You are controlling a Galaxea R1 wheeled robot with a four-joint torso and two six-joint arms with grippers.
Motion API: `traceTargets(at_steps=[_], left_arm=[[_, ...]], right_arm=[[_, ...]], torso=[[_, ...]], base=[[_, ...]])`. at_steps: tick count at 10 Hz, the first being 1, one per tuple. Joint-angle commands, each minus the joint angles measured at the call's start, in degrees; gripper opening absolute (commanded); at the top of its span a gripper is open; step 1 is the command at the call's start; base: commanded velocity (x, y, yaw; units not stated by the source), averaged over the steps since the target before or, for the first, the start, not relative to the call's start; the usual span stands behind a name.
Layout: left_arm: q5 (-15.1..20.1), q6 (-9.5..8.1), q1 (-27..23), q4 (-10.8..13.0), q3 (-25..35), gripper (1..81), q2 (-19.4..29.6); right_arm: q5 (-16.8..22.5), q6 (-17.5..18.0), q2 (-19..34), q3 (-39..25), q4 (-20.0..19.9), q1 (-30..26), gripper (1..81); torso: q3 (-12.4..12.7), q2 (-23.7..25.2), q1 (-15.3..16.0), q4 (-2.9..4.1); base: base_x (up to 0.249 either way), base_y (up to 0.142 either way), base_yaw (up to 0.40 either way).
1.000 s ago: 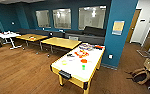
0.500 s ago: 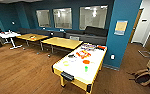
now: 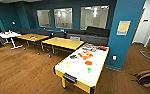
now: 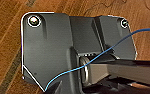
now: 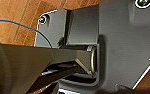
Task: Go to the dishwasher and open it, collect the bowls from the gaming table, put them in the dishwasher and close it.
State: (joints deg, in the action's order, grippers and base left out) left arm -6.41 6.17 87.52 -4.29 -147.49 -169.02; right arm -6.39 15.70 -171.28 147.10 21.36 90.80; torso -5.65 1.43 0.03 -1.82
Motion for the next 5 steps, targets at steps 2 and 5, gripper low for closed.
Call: traceTargets(at_steps=[2,5], left_arm=[[3.1,-0.02,-2.0,-0.4,0.2,81.1,0.2],[3.1,-0.02,-2.0,-0.4,0.3,81.1,0.1]], right_arm=[[2.5,-0.2,-0.1,-0.7,0.9,-1.6,81.1],[2.5,-0.2,-0.1,-0.7,0.9,-1.5,81.1]], torso=[[0.0,0.0,0.0,0.00],[0.0,0.0,0.0,0.00]], base=[[0.074,0.077,0.000],[0.078,0.077,0.000]])
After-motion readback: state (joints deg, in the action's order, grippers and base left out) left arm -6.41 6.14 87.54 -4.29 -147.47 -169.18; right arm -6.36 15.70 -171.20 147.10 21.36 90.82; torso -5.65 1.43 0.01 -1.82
